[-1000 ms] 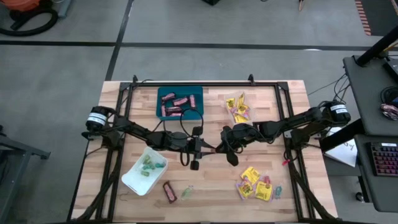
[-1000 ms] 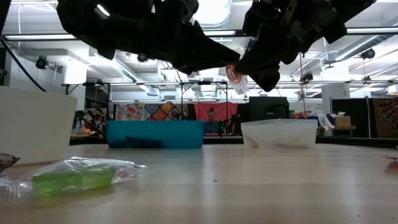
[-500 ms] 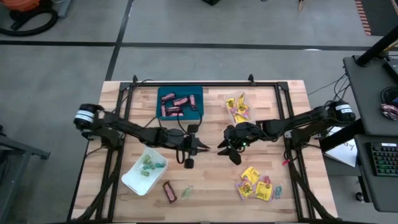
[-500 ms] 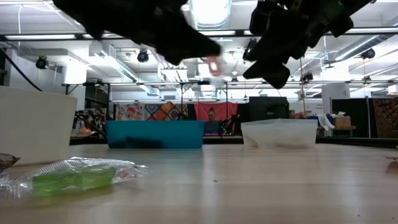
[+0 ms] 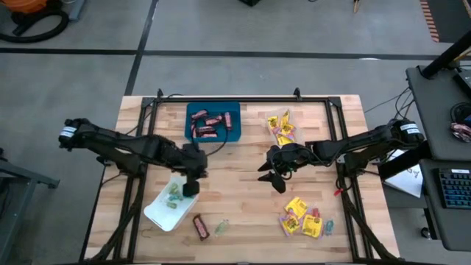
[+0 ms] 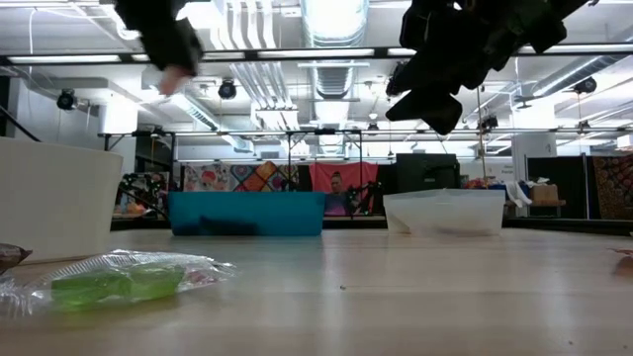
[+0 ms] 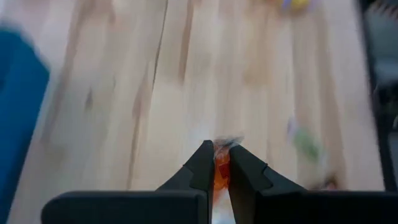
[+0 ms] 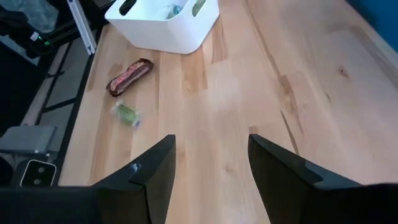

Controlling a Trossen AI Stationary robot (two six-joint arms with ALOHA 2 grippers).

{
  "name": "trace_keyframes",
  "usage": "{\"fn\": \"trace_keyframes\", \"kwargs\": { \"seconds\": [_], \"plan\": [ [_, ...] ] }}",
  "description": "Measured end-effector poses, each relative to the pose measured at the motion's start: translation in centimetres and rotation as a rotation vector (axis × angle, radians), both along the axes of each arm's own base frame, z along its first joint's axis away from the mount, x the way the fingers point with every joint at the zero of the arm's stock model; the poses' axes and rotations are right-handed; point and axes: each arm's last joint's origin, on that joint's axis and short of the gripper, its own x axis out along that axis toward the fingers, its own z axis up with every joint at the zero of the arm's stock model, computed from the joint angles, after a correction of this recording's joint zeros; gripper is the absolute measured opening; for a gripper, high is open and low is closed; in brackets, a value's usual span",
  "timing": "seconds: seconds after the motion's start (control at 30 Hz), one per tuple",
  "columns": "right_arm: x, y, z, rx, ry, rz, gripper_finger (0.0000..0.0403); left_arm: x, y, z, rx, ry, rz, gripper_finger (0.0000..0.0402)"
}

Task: Sort candy
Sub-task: Put the orange gummy into the white bin

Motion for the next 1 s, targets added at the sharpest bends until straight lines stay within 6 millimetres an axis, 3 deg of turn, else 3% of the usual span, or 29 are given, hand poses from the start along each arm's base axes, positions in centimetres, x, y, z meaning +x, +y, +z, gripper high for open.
{"fn": "trace_keyframes", "kwargs": {
  "seconds": [0.2,0.33,0.7,1.0],
  "plan": [
    [0.0,0.0,-0.1,0.000,0.008,0.000,0.0192,-2.1,-0.3,-0.6,-0.019,0.351,0.104,0.0011],
    [-0.1,0.0,-0.2,-0.001,0.027,0.000,0.0192,-2.8,-1.0,-1.4,-0.047,0.472,0.143,0.0010],
    [-0.2,0.0,-0.3,-0.002,0.034,0.000,0.0192,-1.9,-2.4,-4.7,-0.089,0.623,0.185,0.0020],
    [-0.4,0.0,-0.6,0.002,0.072,-0.004,0.0192,-1.5,-2.5,-5.2,-0.085,0.642,0.185,0.0085]
  ]
}}
